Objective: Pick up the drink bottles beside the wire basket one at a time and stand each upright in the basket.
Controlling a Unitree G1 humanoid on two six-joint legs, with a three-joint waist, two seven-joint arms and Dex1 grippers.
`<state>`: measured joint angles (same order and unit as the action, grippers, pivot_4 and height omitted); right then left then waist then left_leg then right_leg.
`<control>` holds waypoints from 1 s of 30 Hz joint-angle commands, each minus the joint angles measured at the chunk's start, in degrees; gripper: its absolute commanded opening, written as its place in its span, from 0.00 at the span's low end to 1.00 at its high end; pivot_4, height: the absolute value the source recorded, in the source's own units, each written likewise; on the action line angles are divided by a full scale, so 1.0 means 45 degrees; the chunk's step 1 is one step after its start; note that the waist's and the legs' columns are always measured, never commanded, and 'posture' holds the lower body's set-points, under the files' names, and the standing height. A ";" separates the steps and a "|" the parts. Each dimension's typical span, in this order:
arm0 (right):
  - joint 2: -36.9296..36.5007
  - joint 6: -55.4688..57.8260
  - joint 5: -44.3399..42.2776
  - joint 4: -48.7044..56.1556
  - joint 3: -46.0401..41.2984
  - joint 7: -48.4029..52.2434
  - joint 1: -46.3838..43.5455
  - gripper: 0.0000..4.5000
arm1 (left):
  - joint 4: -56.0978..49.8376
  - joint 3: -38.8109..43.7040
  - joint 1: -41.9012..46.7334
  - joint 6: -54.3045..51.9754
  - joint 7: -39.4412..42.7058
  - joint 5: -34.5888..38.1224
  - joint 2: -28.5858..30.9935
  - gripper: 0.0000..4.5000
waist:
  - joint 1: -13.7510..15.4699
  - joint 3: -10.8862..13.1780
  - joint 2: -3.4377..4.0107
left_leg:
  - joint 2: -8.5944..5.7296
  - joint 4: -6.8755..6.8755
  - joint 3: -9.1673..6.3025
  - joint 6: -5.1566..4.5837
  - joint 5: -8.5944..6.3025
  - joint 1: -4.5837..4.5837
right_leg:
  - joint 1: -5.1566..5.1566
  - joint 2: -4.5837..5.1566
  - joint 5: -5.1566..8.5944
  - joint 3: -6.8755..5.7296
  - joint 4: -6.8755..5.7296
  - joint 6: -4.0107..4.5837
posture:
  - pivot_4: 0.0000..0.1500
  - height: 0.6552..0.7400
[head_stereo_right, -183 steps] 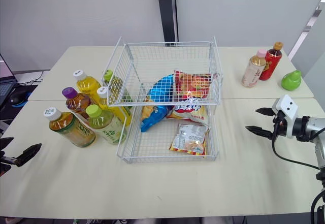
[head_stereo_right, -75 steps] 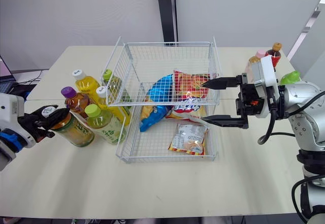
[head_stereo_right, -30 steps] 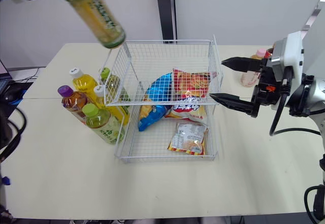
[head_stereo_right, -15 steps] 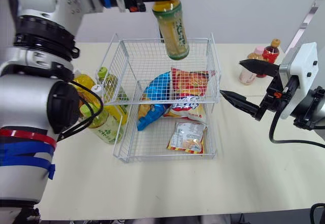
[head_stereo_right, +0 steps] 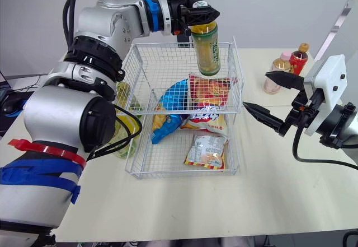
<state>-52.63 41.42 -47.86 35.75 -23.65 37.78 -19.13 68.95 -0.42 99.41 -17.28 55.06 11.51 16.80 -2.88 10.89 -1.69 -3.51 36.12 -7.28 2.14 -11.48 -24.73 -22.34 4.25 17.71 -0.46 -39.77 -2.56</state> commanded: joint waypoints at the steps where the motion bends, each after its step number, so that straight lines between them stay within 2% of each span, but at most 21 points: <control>1: -0.0187 -0.0350 -0.0057 0.0208 -0.0591 0.0050 -0.0033 1.00 | 0.0025 0.0313 0.0509 0.0407 -0.0317 -0.0278 -0.0089 0.46 | -0.0002 0.0000 0.0000 | 0.0000 0.0004 -0.0001 0.0000 0.0000 0.0001 | 0.0000 0.0000 0.0000 0.0000 -0.0006 0.0000 | 1.00 1.00; 9: -0.0251 -0.0563 -0.0020 0.0007 -0.0592 0.0202 0.0004 1.00 | -0.0280 0.0606 0.0831 -0.0039 0.0874 -0.0300 0.0361 0.99 | -0.0022 0.0000 0.0000 | 0.0001 0.0009 0.0001 0.0000 0.0002 0.0008 | 0.0000 -0.0002 0.0000 0.0002 -0.0025 0.0000 | 1.00 1.00; 12: -0.0269 -0.0626 -0.0135 -0.0111 -0.0608 0.0319 -0.0157 1.00 | -0.0770 0.0725 0.0695 -0.0293 0.1536 -0.0225 0.0982 0.99 | -0.0094 0.0000 0.0000 | 0.0006 0.0008 0.0002 0.0000 0.0002 0.0013 | 0.0000 -0.0007 0.0000 0.0003 -0.0030 0.0000 | 1.00 1.00; 21: -0.0630 -0.0789 -0.0090 -0.0856 0.0555 0.1307 -0.1329 1.00 | -0.4251 0.0667 -0.0948 -0.2422 0.3948 -0.0028 0.4269 0.99 | -0.0148 -0.0002 0.0007 | 0.0024 0.0004 0.0004 0.0002 0.0004 0.0043 | 0.0007 -0.0023 0.0000 0.0013 -0.0045 0.0000 | 1.00 1.00; 26: -0.0531 -0.1018 0.0193 -0.1541 0.1791 0.2056 -0.2496 1.00 | -0.8162 0.1596 -0.3481 -0.4384 0.3797 0.0735 0.6679 0.99 | -0.0247 -0.0001 0.0012 | 0.0032 0.0000 -0.0032 0.0003 0.0004 0.0052 | 0.0003 -0.0023 0.0000 0.0034 -0.0045 0.0001 | 1.00 1.00; 30: -0.0249 -0.1255 0.0326 -0.2163 0.2642 0.2783 -0.3484 1.00 | -1.1244 0.3742 -0.6456 -0.5309 0.2979 0.1726 0.8453 0.99 | -0.0204 -0.0002 0.0015 | 0.0036 0.0004 -0.0066 0.0005 0.0005 0.0055 | 0.0008 -0.0026 0.0000 0.0027 -0.0047 0.0003 | 1.00 1.00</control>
<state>-53.87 37.15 -46.30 26.12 -11.69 48.93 -33.05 24.27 11.50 71.25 -39.81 70.17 16.90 52.33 -3.79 10.88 -1.62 -3.34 36.14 -7.59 2.16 -11.45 -24.48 -22.30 4.14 17.71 -0.34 -39.98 -2.55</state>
